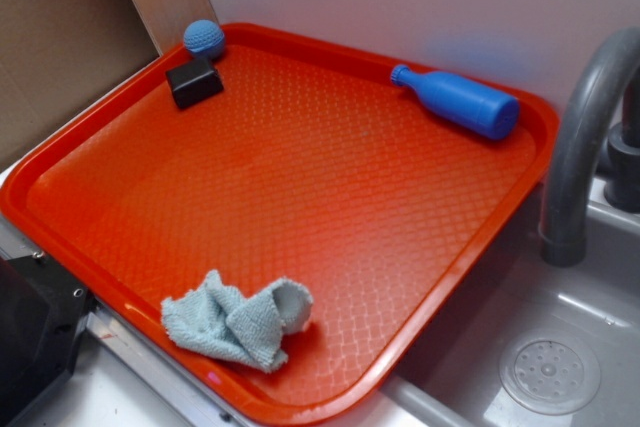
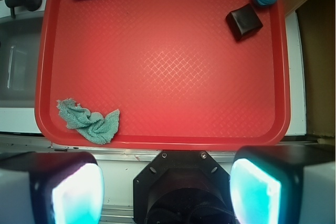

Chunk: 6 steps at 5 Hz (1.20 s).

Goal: Grab the blue ball.

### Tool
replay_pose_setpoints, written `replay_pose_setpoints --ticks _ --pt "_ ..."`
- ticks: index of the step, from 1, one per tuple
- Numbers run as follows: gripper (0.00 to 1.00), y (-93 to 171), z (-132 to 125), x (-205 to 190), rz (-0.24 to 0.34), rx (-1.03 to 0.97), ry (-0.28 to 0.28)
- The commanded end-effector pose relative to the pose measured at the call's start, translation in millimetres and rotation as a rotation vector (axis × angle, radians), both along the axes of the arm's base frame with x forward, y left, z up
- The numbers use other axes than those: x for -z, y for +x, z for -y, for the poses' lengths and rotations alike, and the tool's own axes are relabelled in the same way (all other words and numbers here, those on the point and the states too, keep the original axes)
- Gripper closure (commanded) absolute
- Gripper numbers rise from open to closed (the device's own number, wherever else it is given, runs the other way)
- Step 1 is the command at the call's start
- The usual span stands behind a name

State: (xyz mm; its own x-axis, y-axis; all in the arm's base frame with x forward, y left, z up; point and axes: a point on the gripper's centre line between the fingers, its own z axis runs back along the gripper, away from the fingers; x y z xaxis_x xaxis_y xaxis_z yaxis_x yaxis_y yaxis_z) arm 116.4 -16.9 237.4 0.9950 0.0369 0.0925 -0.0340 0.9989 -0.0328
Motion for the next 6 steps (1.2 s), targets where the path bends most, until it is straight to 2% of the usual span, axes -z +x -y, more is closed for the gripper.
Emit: replay_pose_setpoints --ticks 1,2,3,4,6 --pt "0.0 0.0 0.0 0.0 0.0 0.0 0.0" --pt "0.0 45.0 -41.9 43.9 0.084 -0.249 -0.008" --pt "0.0 51.4 -53.8 78.5 0.133 -0.384 0.052" --pt "0.0 57.8 -59.2 81.0 0.138 -0.307 -0.049" --pt "0.0 57.8 -59.2 81.0 0.138 -0.307 -0.049"
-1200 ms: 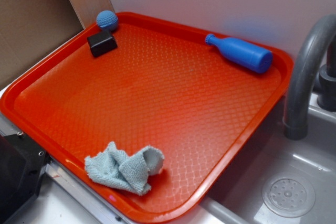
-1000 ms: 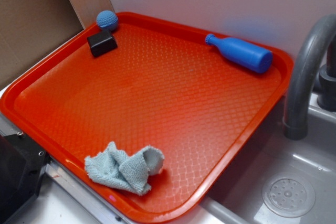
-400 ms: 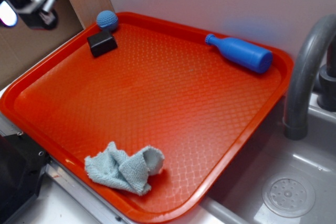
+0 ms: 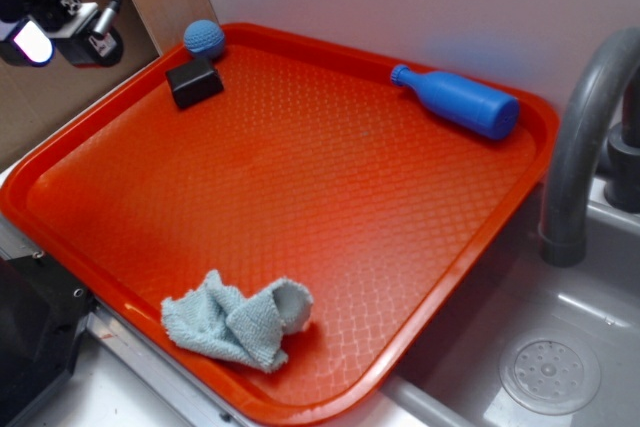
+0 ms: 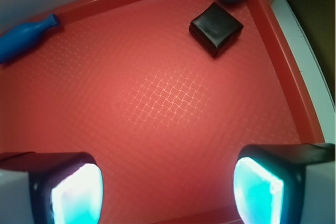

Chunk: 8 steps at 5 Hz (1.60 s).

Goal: Grab the blue ball.

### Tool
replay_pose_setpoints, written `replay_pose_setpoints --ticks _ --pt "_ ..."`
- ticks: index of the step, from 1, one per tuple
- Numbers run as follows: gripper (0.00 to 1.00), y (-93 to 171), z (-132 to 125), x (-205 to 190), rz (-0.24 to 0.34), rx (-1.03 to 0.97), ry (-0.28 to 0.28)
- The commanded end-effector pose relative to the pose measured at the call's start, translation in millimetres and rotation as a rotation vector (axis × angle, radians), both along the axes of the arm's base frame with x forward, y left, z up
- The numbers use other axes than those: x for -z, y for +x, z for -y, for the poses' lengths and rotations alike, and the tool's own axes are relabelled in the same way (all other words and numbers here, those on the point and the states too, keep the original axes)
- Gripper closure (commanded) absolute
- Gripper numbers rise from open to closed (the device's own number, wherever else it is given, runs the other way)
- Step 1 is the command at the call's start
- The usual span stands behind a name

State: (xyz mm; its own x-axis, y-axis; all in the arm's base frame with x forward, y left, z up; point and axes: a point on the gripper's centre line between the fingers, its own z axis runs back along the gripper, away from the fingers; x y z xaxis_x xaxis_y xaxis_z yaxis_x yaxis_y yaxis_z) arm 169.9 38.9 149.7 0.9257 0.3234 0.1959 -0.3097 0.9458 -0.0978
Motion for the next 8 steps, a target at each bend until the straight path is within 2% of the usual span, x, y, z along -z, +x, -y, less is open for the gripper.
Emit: replay_pose_setpoints --ticks 1,2,3,4,5,6,8 --pt "0.0 4.3 -3.4 -6.6 0.022 -0.019 -0.001" --pt "0.0 53.4 -16.2 18.1 0.078 -0.209 0.114" --pt "0.0 95.1 -29.7 38.1 0.081 -0.221 0.091" --pt "0.0 122.4 -38.6 47.8 0.15 -0.22 0.083" --pt "0.0 142.1 -52.9 52.2 0.176 -0.246 0.129" --pt "0.0 149.2 -69.5 57.7 0.175 -0.258 0.139" --pt "0.0 159.6 -109.4 65.1 0.182 -0.321 0.199"
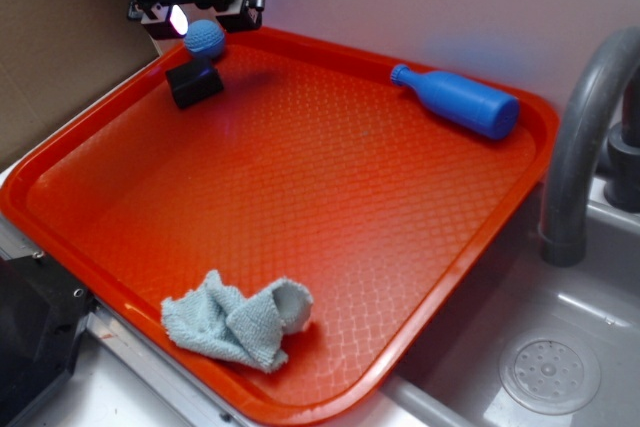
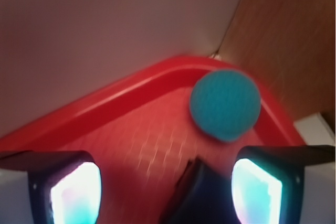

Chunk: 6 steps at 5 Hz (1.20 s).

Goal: Grab the blue ball.

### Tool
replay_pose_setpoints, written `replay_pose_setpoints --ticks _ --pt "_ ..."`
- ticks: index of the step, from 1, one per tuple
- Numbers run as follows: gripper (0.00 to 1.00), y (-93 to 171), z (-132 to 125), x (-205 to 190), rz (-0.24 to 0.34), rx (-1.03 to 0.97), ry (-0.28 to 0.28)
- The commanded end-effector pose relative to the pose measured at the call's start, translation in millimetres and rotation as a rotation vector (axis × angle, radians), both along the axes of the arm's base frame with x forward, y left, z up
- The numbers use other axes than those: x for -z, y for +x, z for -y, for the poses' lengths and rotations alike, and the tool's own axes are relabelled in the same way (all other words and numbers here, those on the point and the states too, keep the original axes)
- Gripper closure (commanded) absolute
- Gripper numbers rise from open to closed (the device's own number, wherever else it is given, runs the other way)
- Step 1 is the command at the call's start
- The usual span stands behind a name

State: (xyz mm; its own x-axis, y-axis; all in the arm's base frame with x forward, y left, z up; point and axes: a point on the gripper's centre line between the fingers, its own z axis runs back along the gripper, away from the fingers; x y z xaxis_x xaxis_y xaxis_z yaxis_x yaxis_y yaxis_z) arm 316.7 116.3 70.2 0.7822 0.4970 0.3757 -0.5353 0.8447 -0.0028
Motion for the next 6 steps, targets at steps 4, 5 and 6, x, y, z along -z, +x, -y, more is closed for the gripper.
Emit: replay_pose_setpoints --ticks 4,5,6 --pt "0.0 4.3 -78.7 -4.0 0.0 -0.168 0.146" --pt "0.0 5.7 -76.4 2.8 -0.019 -0.149 0.127" --pt "1.0 6.0 -70.1 4.9 -0.022 -0.137 0.133"
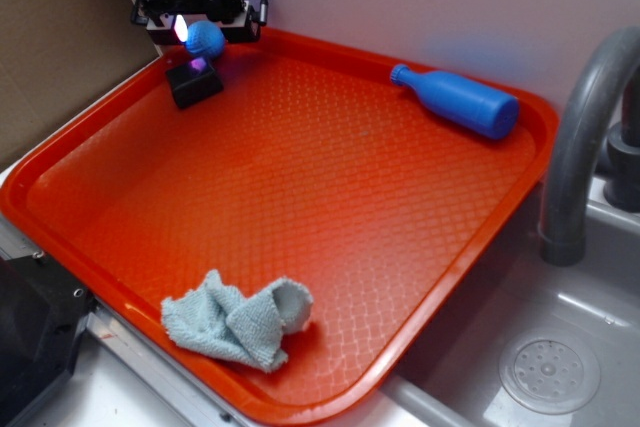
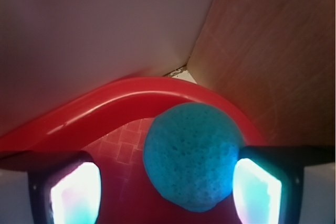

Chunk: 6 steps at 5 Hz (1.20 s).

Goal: Grab the blue ball.

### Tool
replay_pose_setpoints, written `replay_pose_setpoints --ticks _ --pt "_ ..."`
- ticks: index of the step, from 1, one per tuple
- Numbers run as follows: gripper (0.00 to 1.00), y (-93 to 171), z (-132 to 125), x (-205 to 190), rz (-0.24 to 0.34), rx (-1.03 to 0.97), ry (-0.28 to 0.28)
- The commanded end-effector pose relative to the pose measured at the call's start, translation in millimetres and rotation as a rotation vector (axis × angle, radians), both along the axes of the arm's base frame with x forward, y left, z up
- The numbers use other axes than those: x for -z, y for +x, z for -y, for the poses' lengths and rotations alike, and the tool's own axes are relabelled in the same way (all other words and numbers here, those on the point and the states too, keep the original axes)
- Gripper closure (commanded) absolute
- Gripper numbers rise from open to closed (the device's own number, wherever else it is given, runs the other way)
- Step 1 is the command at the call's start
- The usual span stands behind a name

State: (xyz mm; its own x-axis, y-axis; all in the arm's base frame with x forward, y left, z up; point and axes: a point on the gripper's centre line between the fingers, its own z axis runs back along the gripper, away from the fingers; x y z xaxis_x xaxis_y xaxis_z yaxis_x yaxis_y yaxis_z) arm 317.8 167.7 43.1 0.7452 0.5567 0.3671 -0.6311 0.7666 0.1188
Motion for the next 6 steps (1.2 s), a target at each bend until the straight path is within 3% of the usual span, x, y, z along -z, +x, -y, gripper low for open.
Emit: replay_pose_setpoints --ticks 1,5,6 --pt "1.0 4.5 -15.2 -21.4 0.048 0.0 0.049" --pt "1.0 4.8 -8.0 -16.5 0.028 -0.011 0.058" --pt "1.0 -11.8 33.0 -50.1 0.029 0.056 0.008"
